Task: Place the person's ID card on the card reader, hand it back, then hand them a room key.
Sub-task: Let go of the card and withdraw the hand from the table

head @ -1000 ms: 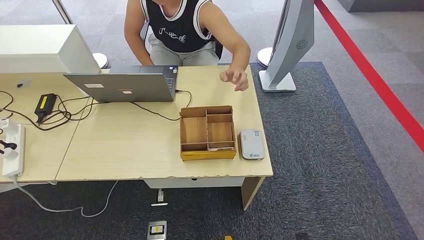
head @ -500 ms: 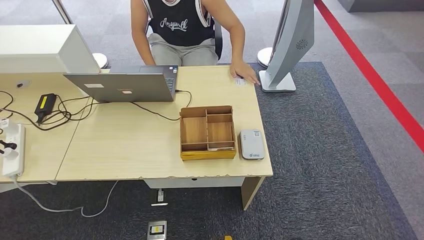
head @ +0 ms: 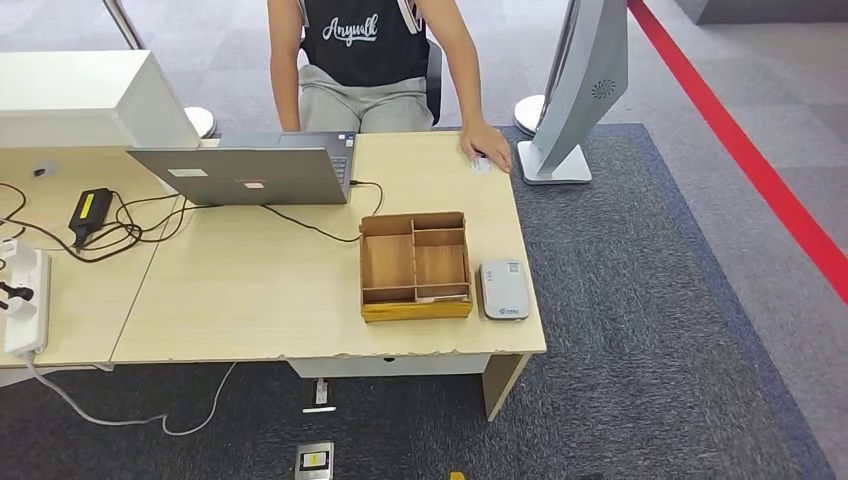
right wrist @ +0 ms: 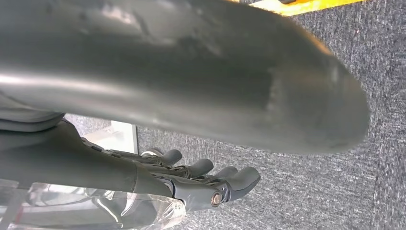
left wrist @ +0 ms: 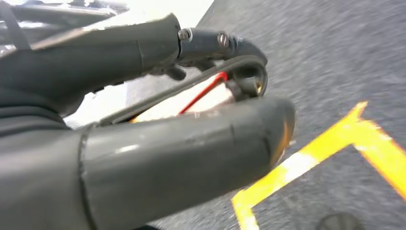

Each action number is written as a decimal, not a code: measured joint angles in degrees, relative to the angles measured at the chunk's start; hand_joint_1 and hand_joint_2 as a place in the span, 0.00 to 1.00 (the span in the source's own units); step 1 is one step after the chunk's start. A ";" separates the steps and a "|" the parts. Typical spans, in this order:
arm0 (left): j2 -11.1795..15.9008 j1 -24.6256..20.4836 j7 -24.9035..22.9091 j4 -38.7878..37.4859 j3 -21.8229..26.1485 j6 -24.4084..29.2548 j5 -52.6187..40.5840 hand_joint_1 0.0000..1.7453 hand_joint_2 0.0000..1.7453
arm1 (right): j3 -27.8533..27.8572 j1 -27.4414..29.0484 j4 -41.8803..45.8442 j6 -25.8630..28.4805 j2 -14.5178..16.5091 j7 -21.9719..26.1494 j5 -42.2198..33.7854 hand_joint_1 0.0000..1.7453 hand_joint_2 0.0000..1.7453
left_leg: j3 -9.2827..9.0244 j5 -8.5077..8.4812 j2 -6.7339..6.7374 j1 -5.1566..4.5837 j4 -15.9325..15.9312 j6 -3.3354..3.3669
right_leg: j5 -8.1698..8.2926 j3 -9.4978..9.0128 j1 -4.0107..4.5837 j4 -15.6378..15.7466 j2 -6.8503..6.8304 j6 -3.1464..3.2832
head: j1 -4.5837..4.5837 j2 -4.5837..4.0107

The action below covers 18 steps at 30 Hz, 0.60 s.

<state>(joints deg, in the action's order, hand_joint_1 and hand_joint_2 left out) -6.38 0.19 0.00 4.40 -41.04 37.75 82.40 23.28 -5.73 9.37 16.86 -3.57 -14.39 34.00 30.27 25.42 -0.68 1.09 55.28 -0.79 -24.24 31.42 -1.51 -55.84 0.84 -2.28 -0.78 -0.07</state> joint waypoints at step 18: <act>-0.81 0.14 -1.24 -3.35 8.81 0.02 -3.51 0.00 0.00 | 0.00 -0.04 -0.02 0.02 -0.51 1.35 0.83 0.00 0.00 | 0.00 -0.02 0.03 0.05 0.00 -0.05 | 0.00 -0.02 0.05 -0.02 0.01 0.01 | 0.05 0.00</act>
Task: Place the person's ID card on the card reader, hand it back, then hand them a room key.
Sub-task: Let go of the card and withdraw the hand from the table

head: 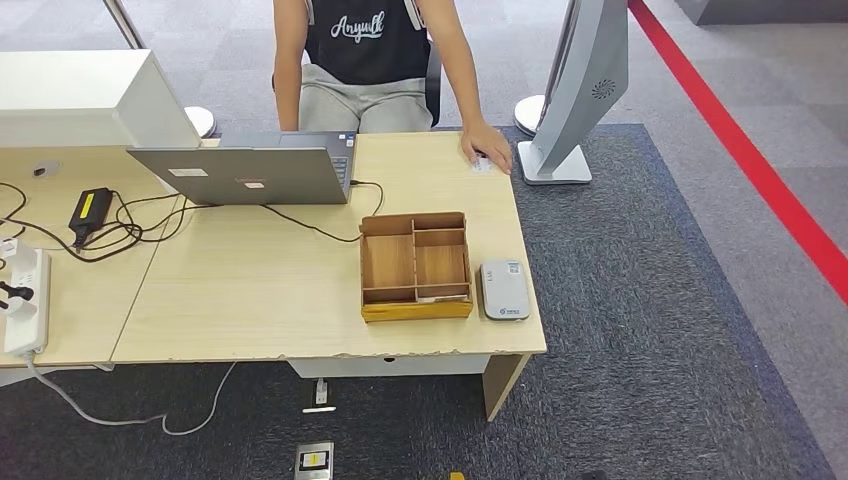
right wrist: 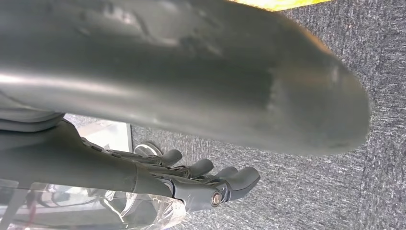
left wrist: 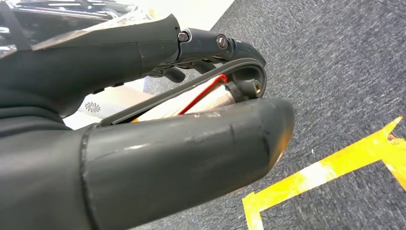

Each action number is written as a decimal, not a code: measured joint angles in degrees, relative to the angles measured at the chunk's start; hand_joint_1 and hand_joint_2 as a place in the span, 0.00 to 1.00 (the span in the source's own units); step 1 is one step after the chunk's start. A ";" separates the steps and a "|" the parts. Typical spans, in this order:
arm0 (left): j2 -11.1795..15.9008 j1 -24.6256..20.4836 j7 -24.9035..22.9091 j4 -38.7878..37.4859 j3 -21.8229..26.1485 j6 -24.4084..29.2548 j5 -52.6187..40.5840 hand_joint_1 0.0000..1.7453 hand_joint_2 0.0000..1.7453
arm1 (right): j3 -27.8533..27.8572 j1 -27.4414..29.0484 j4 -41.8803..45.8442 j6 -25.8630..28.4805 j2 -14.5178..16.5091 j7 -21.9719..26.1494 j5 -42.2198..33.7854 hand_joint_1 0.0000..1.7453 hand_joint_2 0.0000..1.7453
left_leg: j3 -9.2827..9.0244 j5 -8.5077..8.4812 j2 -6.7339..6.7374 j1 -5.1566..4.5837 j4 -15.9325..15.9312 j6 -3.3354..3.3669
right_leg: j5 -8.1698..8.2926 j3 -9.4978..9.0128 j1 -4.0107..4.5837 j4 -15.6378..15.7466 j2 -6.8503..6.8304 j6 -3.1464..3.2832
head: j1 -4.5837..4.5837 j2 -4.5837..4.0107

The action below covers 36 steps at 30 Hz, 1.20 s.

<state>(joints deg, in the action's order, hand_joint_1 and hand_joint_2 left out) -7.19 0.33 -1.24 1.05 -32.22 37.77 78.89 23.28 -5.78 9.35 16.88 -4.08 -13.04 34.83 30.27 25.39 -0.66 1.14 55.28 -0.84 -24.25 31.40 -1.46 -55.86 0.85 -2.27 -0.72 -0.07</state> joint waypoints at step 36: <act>1.07 -0.28 0.42 -0.95 2.80 0.00 -5.21 0.00 0.00 | 3.61 -0.09 -0.40 1.78 -0.08 -2.16 -3.80 0.00 0.00 | -0.02 0.00 0.00 0.00 0.00 0.00 | 0.00 -0.01 0.00 0.00 0.00 0.00 | 0.01 0.00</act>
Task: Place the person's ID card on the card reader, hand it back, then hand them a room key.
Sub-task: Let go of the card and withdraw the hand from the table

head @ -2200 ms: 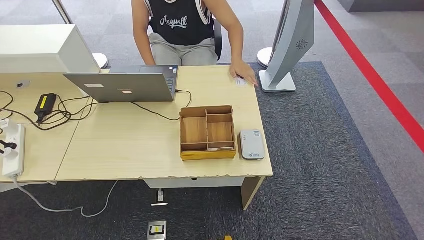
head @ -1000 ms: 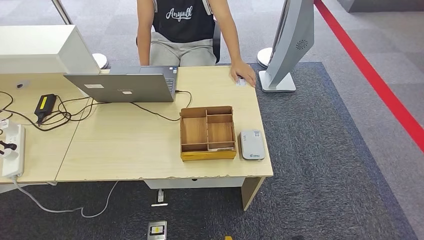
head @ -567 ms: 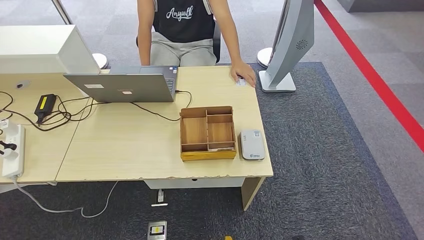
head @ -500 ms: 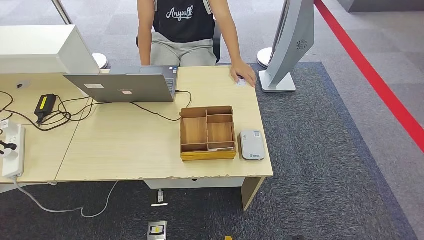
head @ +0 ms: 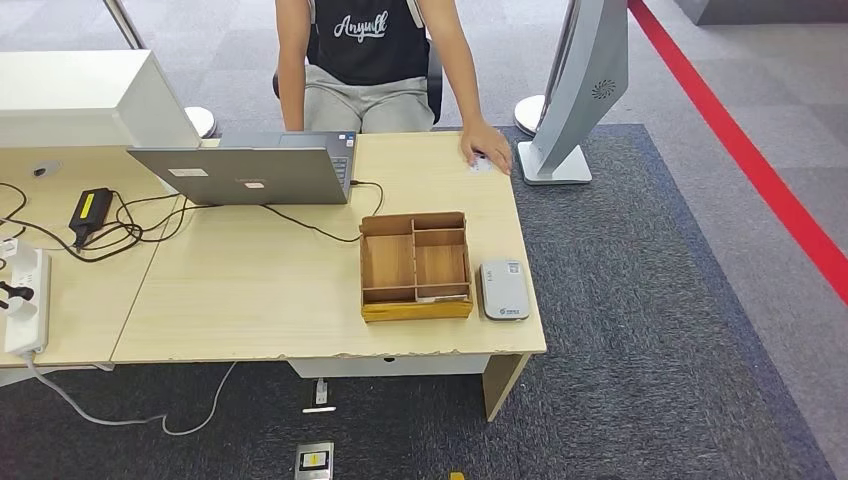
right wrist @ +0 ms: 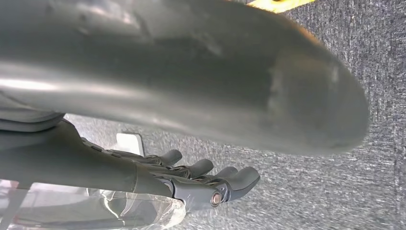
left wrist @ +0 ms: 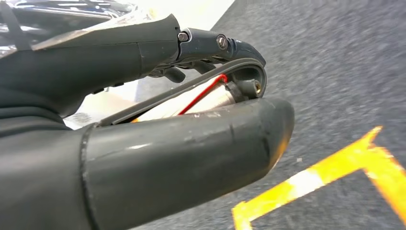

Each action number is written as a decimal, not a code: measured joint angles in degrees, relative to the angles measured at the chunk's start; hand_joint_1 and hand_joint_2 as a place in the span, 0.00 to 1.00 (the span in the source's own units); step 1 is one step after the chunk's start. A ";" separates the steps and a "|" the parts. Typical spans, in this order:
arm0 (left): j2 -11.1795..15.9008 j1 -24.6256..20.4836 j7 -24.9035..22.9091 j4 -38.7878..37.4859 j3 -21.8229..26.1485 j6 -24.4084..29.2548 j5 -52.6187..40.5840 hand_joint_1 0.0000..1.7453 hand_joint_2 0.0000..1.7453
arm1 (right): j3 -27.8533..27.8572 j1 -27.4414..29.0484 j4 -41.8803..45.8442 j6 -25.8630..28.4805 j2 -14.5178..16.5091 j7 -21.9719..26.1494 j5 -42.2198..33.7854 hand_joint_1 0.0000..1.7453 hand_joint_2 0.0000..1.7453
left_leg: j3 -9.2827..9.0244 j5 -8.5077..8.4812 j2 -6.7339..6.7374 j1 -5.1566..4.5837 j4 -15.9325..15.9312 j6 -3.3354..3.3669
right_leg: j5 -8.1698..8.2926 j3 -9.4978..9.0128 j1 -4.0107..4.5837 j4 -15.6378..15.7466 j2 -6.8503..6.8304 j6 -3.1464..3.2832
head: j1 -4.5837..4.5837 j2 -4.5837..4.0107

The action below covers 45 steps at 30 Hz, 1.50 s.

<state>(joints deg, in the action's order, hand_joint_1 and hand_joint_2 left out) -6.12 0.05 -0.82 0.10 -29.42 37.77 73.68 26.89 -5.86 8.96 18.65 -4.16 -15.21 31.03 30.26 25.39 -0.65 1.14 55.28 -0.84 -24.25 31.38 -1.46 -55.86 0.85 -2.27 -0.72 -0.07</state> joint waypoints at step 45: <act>8.65 2.25 4.67 -0.39 2.17 0.00 -6.67 0.00 0.00 | 3.59 -0.07 -0.15 -0.02 1.39 0.26 1.14 0.00 0.00 | 0.00 0.00 0.00 0.01 -0.01 -0.01 | -0.01 0.00 0.01 -0.01 0.00 0.01 | -0.01 -0.01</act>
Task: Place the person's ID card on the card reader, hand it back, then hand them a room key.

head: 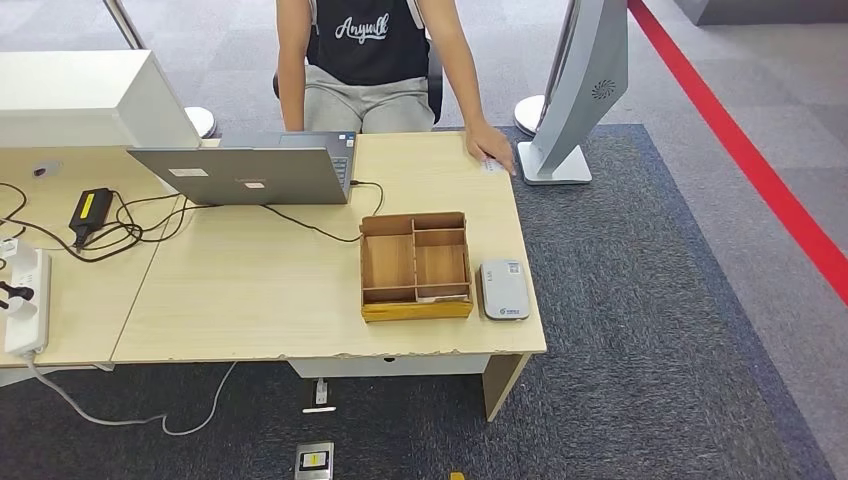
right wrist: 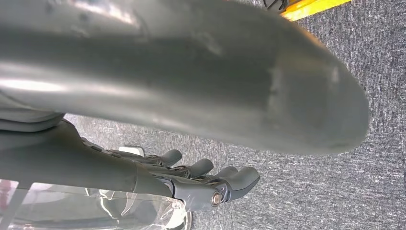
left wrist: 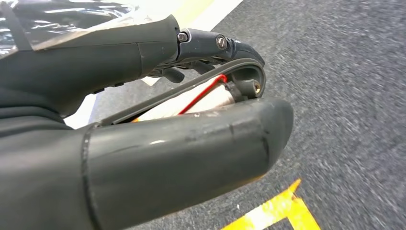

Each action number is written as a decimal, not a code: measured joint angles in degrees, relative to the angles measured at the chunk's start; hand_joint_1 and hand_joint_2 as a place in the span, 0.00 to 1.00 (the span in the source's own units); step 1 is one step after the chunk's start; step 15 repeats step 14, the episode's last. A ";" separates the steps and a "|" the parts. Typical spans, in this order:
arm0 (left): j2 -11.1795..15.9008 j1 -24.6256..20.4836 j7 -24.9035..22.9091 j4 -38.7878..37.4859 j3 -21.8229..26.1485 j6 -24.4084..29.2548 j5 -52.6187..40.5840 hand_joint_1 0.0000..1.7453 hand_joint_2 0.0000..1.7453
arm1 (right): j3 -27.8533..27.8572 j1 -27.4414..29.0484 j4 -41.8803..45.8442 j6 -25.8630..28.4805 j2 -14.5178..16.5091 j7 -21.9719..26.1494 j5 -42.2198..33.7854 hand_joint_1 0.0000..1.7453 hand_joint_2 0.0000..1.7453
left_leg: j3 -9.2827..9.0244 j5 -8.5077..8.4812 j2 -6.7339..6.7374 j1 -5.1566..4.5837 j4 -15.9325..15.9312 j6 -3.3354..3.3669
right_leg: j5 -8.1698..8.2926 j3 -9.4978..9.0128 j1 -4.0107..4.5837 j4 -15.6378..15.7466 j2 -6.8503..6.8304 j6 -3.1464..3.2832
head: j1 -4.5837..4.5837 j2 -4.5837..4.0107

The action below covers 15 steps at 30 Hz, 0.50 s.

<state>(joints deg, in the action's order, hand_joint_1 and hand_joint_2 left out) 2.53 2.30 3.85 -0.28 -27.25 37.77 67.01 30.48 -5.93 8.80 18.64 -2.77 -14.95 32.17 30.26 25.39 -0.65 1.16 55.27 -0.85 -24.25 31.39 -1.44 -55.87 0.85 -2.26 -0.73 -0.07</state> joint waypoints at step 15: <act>-1.36 -8.00 15.86 4.54 10.22 0.00 -3.34 0.00 0.00 | 0.38 -0.10 -0.30 -1.44 -0.06 -0.53 5.19 0.00 0.00 | -0.15 -0.12 -0.15 0.00 0.00 -0.09 | 0.10 -0.08 0.00 -0.03 0.02 0.03 | 0.01 0.01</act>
